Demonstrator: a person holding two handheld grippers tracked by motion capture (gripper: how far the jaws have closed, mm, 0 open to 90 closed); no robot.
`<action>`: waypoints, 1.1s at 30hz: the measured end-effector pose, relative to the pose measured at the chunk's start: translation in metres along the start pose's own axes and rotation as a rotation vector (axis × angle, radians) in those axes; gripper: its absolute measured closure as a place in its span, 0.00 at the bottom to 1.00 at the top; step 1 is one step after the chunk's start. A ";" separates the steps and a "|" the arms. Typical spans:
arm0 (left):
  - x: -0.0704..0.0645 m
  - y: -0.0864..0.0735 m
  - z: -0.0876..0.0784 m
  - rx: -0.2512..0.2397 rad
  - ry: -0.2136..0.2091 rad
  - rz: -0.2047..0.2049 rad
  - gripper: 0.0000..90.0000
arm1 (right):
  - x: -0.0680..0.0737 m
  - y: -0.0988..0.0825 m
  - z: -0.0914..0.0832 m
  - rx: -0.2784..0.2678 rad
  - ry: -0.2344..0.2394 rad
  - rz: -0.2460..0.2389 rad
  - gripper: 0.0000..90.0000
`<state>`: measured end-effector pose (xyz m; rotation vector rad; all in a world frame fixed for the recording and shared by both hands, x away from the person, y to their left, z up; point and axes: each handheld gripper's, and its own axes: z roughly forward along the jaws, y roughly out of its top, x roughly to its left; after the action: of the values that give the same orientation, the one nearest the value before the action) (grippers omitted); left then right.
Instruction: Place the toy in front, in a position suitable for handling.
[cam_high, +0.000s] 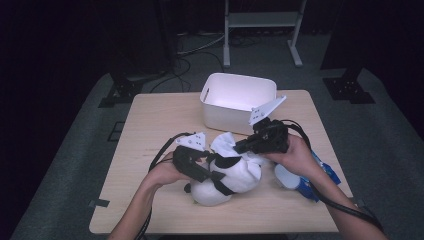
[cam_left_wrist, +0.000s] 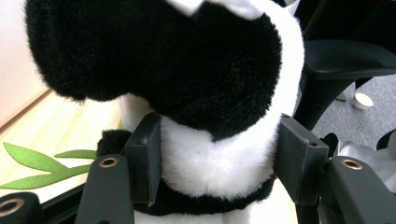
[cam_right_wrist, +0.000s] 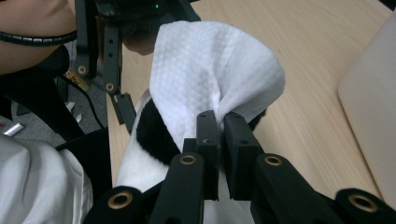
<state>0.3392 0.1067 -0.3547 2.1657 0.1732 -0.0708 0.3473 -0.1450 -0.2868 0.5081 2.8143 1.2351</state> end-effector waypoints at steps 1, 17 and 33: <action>0.001 -0.002 -0.002 -0.009 0.004 -0.007 0.45 | 0.000 -0.002 0.000 0.001 0.006 0.004 0.94; 0.003 -0.012 -0.010 -0.026 0.010 -0.030 0.45 | -0.015 -0.041 0.007 -0.008 0.048 0.103 0.94; 0.000 -0.008 -0.009 -0.009 0.010 -0.009 0.45 | -0.005 -0.011 0.010 0.018 0.033 0.034 0.94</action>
<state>0.3379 0.1188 -0.3563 2.1570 0.1891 -0.0640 0.3503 -0.1465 -0.3026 0.5441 2.8578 1.2366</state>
